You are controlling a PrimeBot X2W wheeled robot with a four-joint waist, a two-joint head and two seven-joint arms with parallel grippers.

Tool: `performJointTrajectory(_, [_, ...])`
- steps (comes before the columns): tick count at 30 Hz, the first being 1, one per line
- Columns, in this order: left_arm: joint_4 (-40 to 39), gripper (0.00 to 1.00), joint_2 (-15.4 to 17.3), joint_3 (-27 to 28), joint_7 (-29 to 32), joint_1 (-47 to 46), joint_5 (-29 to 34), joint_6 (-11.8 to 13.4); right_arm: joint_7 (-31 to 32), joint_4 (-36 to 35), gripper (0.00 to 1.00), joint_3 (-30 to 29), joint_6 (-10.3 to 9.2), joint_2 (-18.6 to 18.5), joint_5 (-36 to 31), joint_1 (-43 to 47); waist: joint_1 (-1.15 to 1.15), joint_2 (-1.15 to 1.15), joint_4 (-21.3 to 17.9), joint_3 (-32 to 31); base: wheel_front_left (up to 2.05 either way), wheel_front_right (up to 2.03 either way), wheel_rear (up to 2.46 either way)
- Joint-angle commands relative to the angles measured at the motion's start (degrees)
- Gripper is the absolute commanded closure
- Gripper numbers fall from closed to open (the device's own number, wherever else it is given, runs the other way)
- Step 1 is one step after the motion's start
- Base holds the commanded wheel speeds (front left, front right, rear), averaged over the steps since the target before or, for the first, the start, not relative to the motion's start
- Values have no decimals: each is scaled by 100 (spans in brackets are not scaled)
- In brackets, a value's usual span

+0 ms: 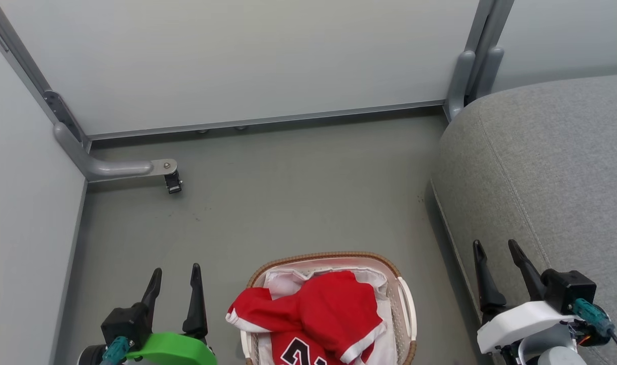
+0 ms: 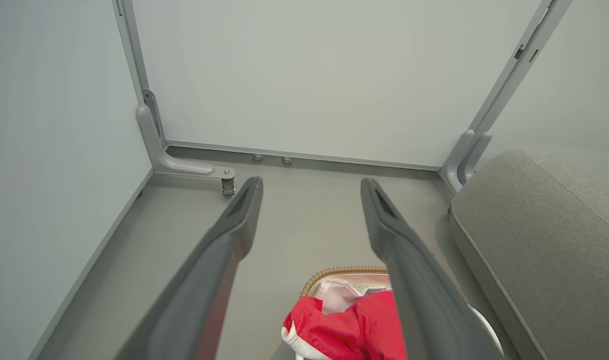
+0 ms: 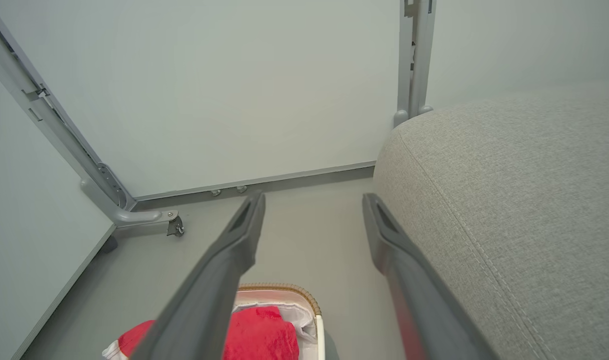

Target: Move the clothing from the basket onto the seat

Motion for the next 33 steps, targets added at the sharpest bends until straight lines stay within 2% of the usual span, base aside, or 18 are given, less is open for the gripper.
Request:
performJointTrajectory(1, [3,0,39,-3,-55,27,130,-13,-61,3,0,6,2,-36,-125,-16,0,0,-1,1,0,0,0])
performJointTrajectory(17, [172,0,45,-129,-219,28,608,-8,-215,33,0,47,1,-45,-733,27,0,0,22,21,0,0,0])
performJointTrajectory(33, [230,0,44,-128,-206,-2,514,-8,-212,37,0,18,1,-45,-690,14,0,0,18,47,0,0,0])
